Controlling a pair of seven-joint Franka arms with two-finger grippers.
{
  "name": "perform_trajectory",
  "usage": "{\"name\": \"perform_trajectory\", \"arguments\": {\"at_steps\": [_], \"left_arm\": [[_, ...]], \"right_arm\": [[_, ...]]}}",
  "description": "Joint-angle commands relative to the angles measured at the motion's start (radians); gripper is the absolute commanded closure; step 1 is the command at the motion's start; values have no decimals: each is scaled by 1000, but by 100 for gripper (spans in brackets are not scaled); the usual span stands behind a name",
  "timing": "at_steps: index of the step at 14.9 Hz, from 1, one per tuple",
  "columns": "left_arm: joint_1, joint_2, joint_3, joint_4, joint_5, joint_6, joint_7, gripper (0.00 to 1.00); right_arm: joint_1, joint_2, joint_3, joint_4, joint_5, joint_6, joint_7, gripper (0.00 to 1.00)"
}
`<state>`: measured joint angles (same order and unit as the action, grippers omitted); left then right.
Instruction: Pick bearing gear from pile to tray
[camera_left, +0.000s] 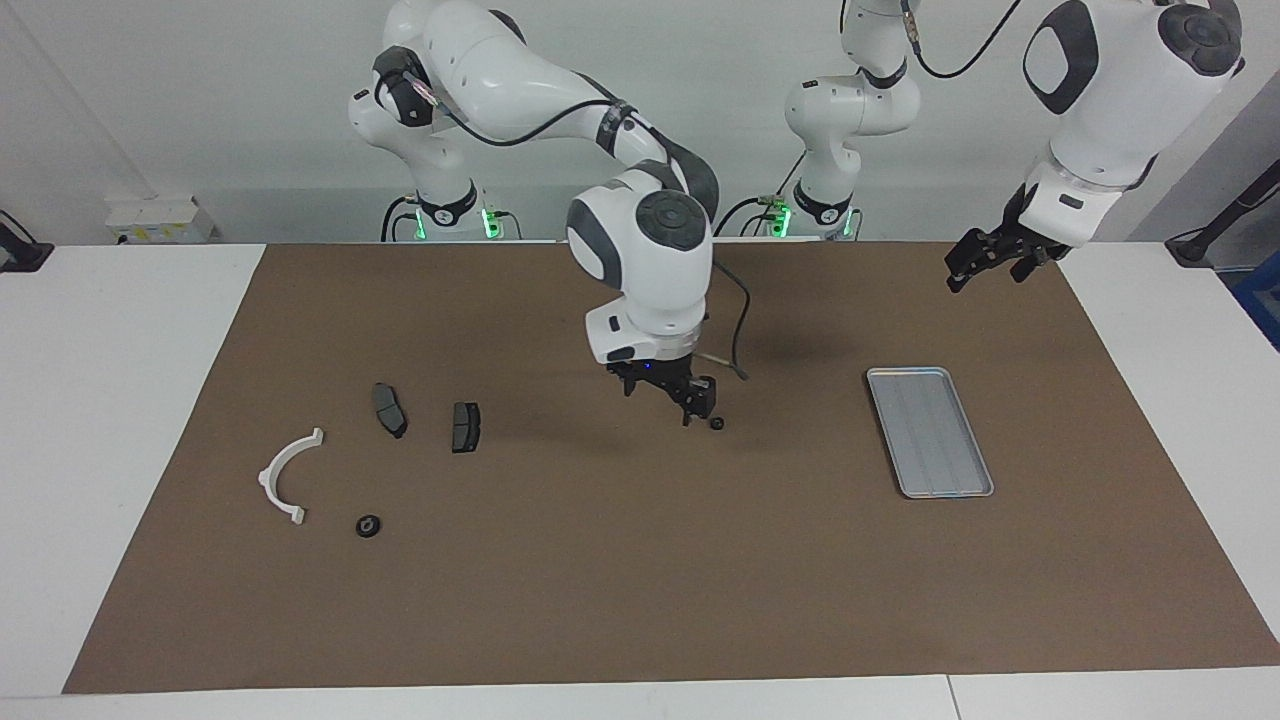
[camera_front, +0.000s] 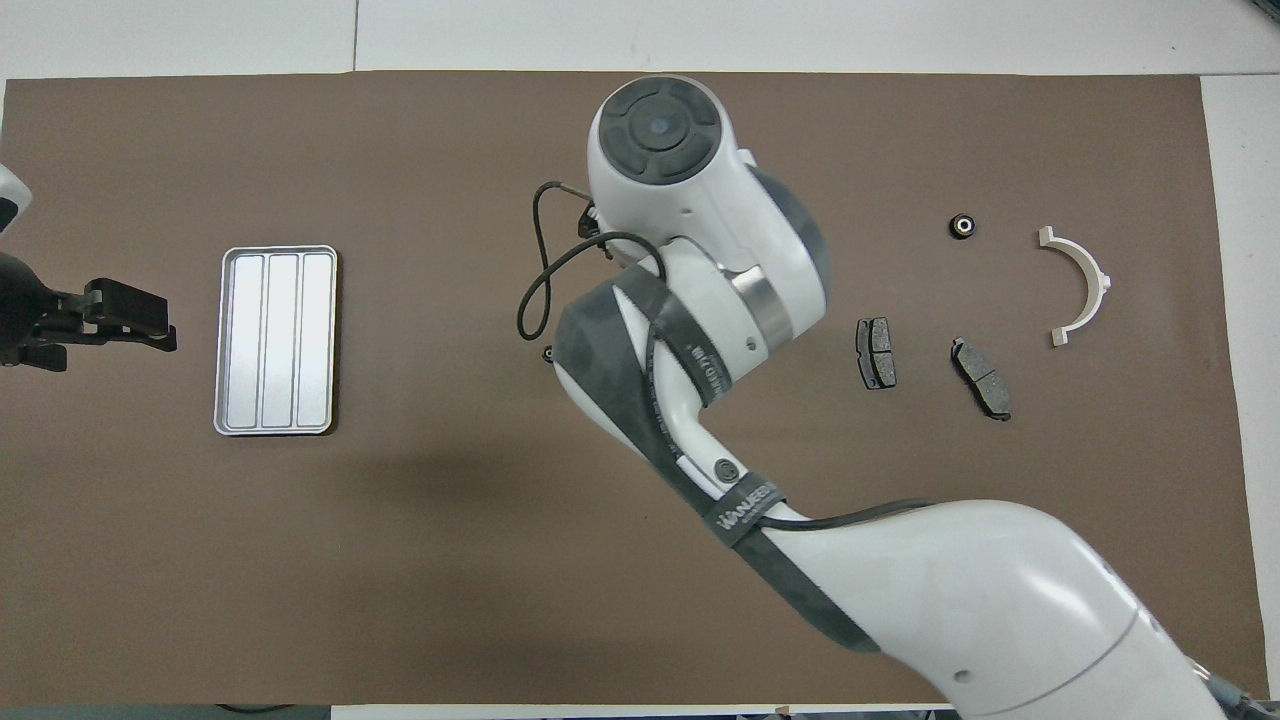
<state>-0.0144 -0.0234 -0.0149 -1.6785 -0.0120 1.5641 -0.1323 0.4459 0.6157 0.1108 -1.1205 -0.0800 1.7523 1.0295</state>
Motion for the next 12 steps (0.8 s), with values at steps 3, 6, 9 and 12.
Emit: {"name": "perform_trajectory", "arguments": {"at_steps": [3, 6, 9, 12], "left_arm": [[-27, -33, -7, -29, -9, -3, -1, 0], [-108, -35, -11, -53, -9, 66, -106, 0], [-232, -23, -16, -110, -11, 203, -387, 0], [-324, 71, -14, -106, -29, 272, -473, 0]], "right_arm": [[-209, -73, 12, -47, -1, -47, -576, 0], [-332, -74, 12, -82, -3, -8, -854, 0], [-433, -114, 10, -215, -4, 123, -995, 0], [-513, -126, 10, -356, -6, 298, -1100, 0]]}}
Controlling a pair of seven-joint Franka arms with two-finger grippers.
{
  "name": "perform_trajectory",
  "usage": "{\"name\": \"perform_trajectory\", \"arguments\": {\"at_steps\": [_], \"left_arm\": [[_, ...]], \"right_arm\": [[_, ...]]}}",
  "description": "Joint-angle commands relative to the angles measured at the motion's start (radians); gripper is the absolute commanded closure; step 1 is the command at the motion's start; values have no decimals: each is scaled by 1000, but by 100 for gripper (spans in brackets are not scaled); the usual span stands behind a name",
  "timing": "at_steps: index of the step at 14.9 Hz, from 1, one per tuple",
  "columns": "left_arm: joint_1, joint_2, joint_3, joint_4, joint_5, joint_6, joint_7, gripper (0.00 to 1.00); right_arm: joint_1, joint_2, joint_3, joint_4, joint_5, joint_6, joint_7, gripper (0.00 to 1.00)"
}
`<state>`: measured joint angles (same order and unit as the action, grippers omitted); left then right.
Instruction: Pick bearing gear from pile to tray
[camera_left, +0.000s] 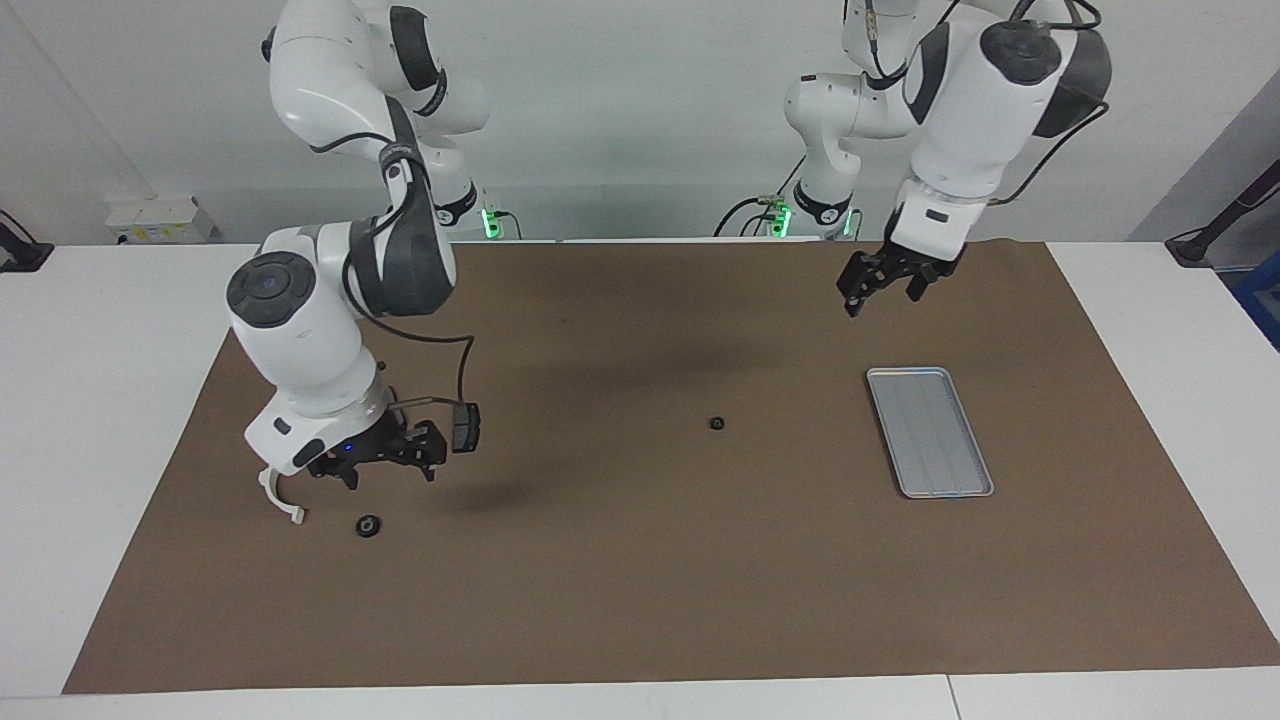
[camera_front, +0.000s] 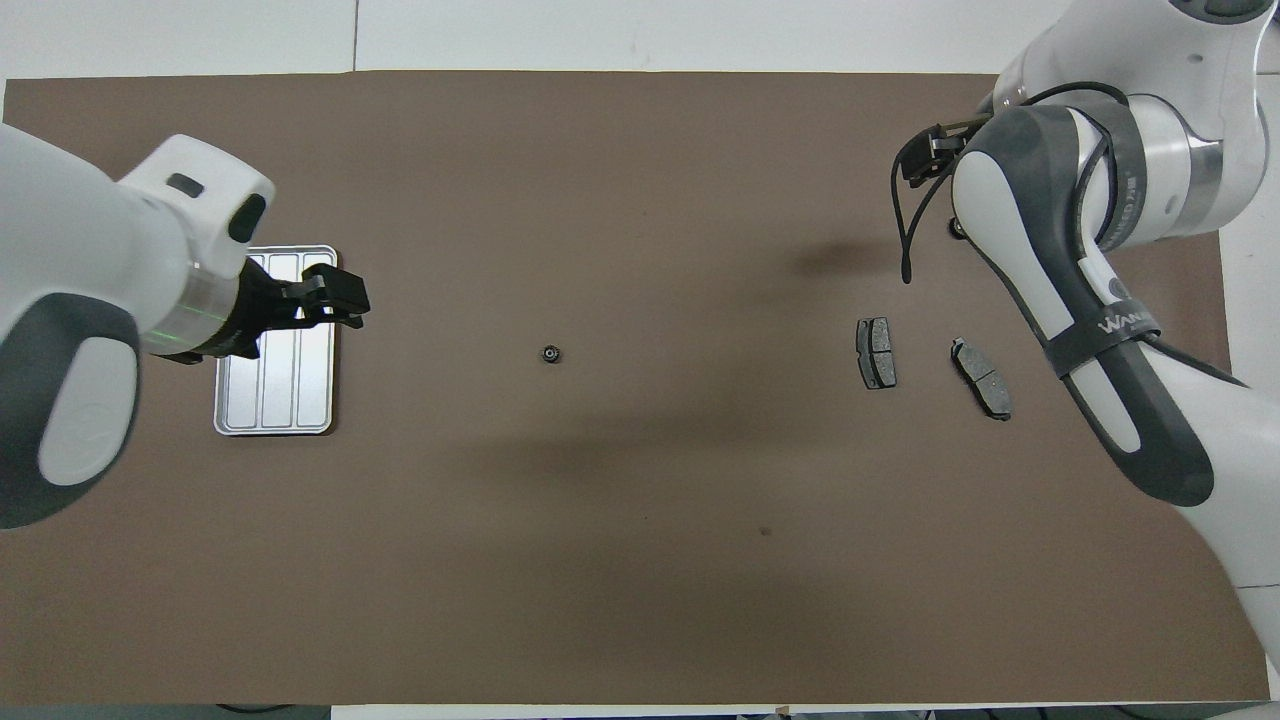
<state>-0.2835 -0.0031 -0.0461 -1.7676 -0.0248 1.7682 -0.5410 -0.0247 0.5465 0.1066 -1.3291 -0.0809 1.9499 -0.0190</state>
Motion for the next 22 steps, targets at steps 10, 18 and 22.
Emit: {"name": "perform_trajectory", "arguments": {"at_steps": [10, 18, 22], "left_arm": [[-221, 454, 22, 54, 17, 425, -307, 0], [-256, 427, 20, -67, 23, 497, -389, 0], [-247, 419, 20, -95, 23, 517, -382, 13]], "right_arm": [[-92, 76, 11, -168, -8, 279, -47, 0], [-92, 109, 10, -215, -8, 323, -45, 0], [-92, 98, 1, -234, -25, 307, -47, 0]]}}
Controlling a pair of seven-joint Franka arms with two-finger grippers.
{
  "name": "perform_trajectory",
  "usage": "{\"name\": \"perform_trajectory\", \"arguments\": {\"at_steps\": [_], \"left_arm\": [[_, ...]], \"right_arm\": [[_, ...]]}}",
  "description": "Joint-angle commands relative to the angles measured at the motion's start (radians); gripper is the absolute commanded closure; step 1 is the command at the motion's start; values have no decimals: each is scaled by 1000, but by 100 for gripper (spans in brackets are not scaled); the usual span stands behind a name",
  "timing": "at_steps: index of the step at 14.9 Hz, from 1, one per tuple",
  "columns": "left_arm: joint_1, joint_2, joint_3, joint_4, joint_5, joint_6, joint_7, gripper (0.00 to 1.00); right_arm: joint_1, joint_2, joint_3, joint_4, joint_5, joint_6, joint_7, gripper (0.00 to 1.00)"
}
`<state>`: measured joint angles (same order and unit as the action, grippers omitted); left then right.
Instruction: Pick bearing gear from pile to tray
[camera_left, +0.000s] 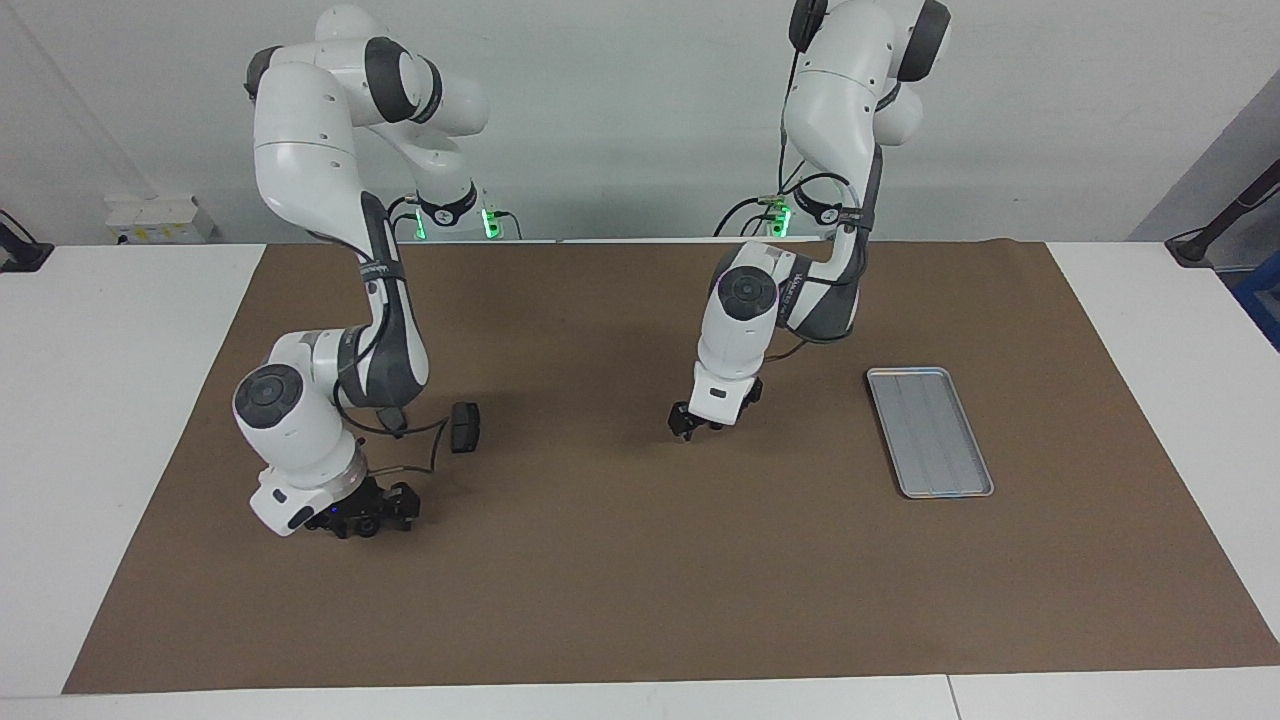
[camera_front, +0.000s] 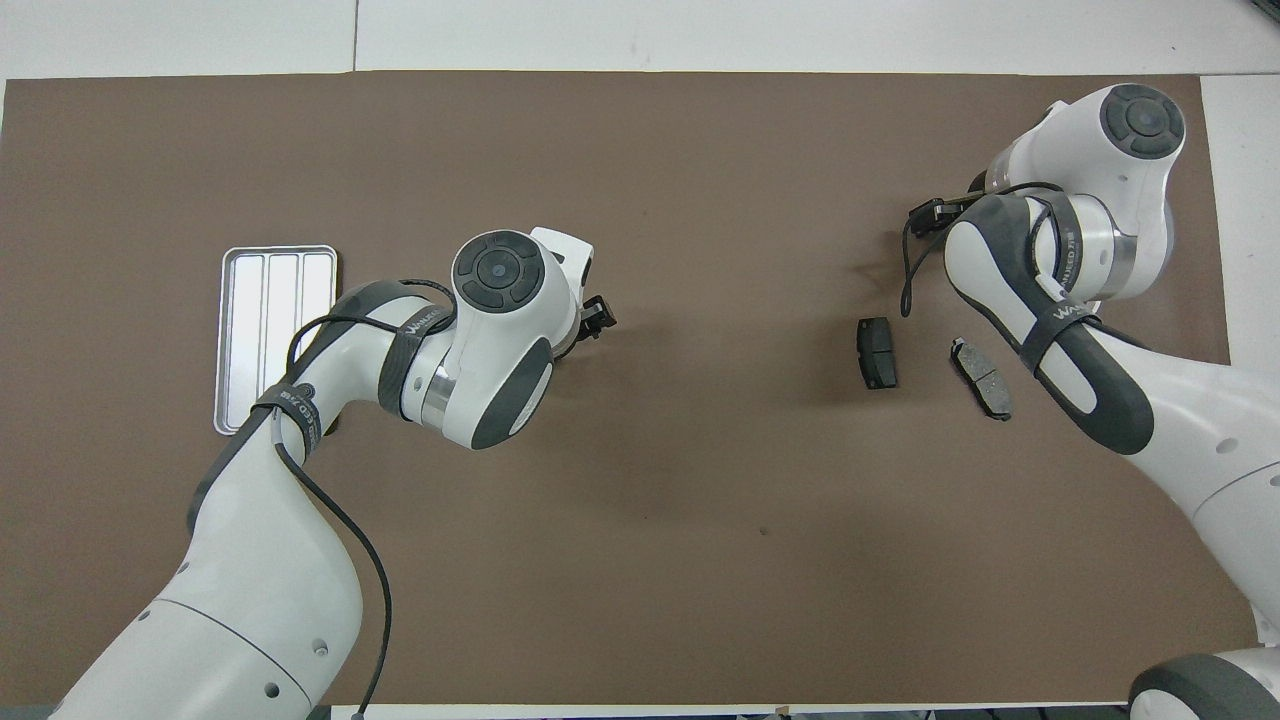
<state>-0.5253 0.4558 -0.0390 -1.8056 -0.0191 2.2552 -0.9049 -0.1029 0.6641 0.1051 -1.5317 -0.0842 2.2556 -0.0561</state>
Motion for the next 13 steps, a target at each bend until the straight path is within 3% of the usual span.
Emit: {"name": "perform_trajectory", "arguments": {"at_steps": [1, 5, 7, 9, 11, 13], "left_arm": [[-5, -40, 13, -55, 18, 21, -17, 18], [-4, -40, 11, -55, 18, 21, -14, 43], [-4, -40, 11, -55, 18, 20, -14, 43], [-4, -40, 13, -57, 18, 18, -14, 43], [-5, -43, 13, -61, 18, 17, -12, 43], [-5, -46, 13, -61, 18, 17, -12, 43]], "right_arm": [[-14, -20, 2, -31, -35, -2, -10, 0], [-32, -23, 2, -31, -51, -14, -11, 1], [-35, -24, 2, -31, -51, -30, -11, 14], [-35, -24, 2, -31, -49, -31, -10, 35], [-35, -24, 2, -33, -45, -31, -4, 39], [-38, -24, 2, -33, -40, -30, -2, 59]]}}
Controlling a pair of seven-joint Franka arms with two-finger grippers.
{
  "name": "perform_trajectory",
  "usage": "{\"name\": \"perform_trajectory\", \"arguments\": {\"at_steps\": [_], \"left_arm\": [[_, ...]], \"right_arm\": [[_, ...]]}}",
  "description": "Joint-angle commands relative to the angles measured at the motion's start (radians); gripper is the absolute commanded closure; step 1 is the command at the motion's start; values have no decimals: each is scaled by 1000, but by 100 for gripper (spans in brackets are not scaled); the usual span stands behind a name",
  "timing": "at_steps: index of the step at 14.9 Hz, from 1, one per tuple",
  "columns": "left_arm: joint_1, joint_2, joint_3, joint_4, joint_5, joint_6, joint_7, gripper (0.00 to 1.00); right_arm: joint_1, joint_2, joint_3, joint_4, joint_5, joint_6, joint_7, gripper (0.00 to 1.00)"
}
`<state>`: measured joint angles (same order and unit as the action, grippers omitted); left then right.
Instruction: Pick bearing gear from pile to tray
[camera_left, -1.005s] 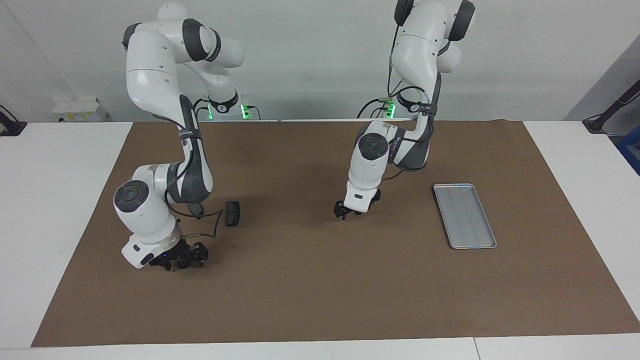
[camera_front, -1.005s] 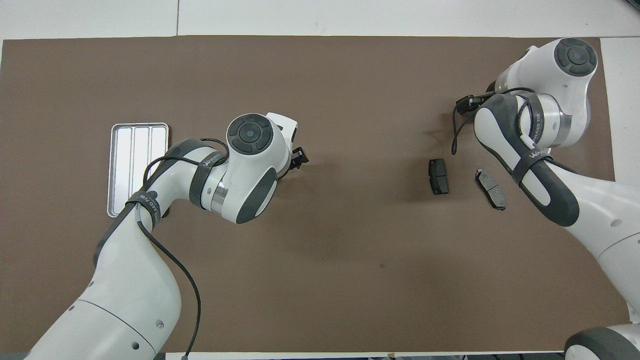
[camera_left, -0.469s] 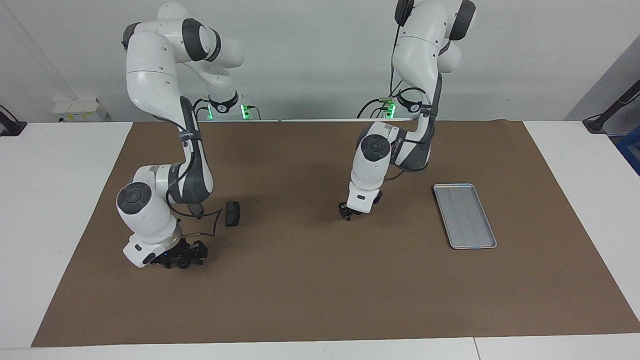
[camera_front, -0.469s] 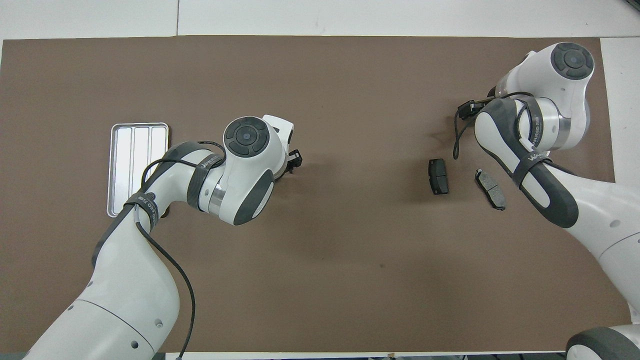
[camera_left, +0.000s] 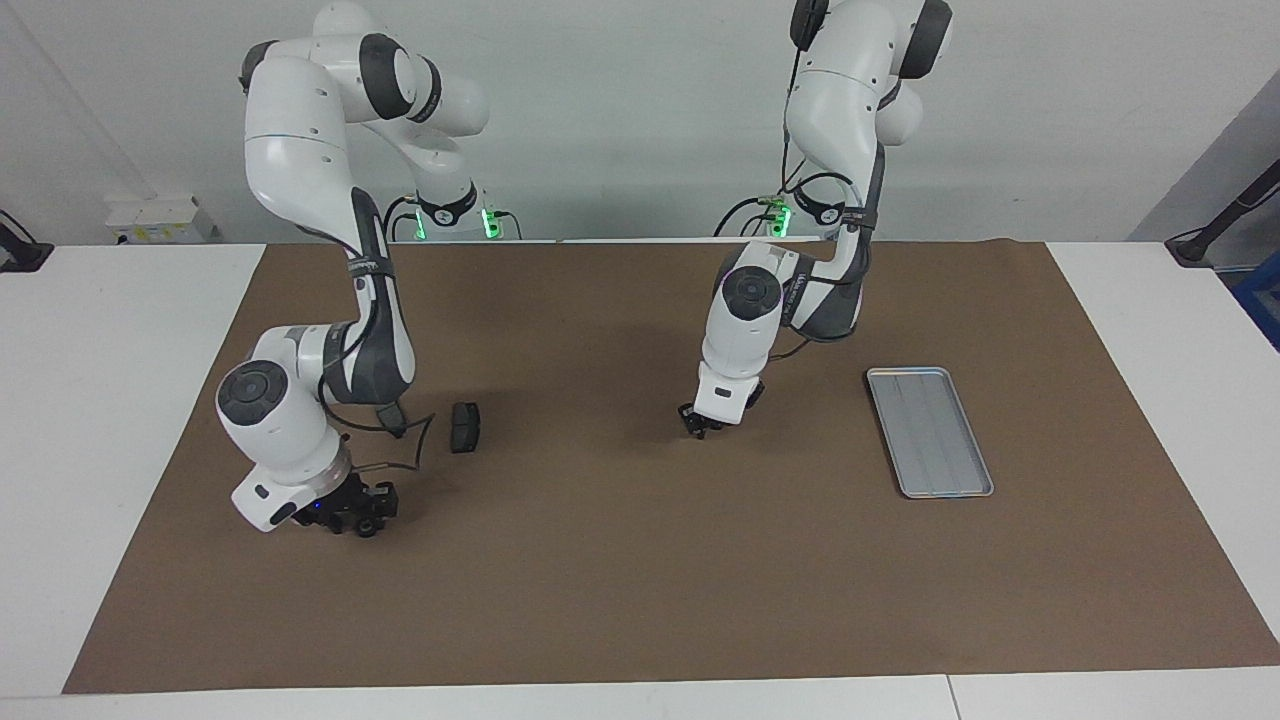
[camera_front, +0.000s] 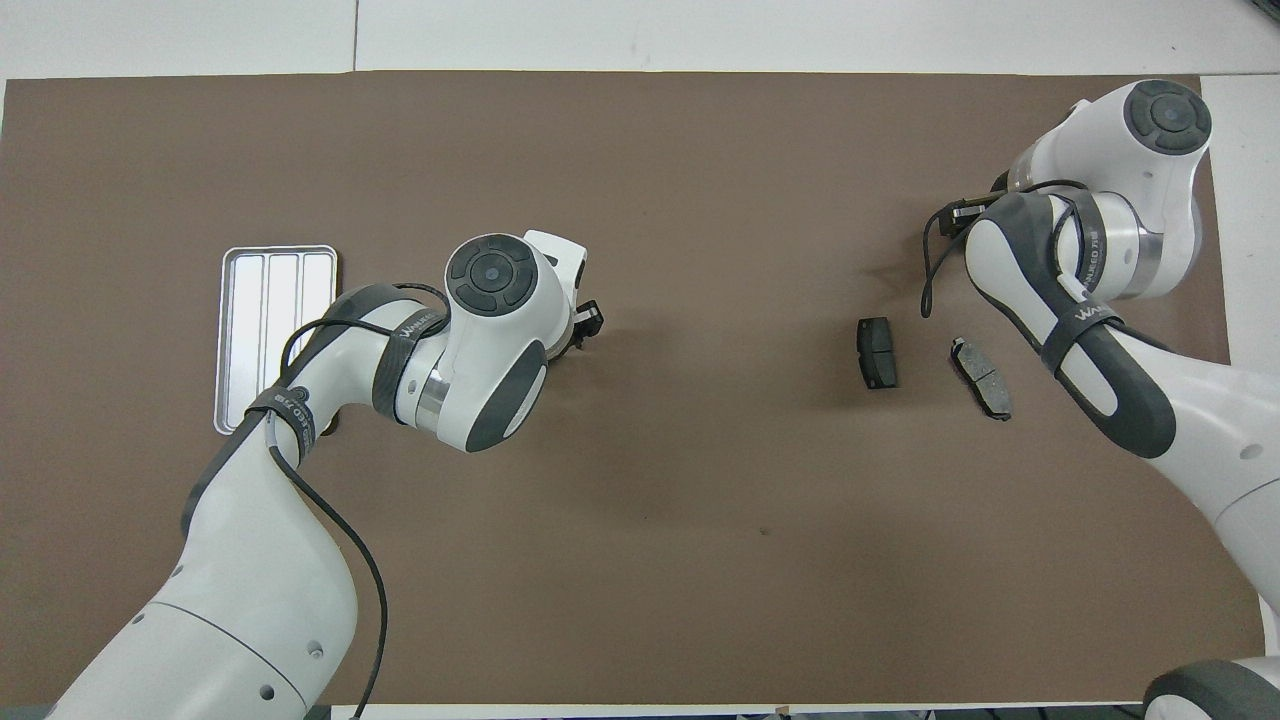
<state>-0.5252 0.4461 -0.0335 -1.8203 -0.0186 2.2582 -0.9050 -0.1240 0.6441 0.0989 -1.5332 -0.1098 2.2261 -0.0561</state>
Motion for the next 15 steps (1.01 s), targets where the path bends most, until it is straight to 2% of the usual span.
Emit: {"name": "perform_trajectory", "arguments": {"at_steps": [1, 3, 5, 8, 10, 12, 15], "left_arm": [[-6, -37, 7, -47, 17, 14, -12, 51], [-4, -37, 7, -47, 17, 14, -9, 78], [-4, -37, 7, -47, 17, 12, -9, 96], [2, -41, 12, -13, 17, -57, -2, 99], [45, -110, 12, -13, 17, -121, 65, 99], [129, -209, 12, -43, 17, -216, 208, 98], [295, -265, 10, -48, 14, -348, 568, 96]], "right_arm": [[-20, -4, 10, -31, -14, 0, -2, 72], [-22, -4, 10, -31, -13, 0, -2, 96], [-22, -4, 10, -31, -11, 0, -2, 100], [-14, -6, 10, -13, -16, -22, -2, 100], [0, -41, 13, 30, -22, -119, -2, 100], [26, -95, 16, 86, -24, -251, -2, 100], [79, -200, 22, 152, -2, -472, 4, 100]]}}
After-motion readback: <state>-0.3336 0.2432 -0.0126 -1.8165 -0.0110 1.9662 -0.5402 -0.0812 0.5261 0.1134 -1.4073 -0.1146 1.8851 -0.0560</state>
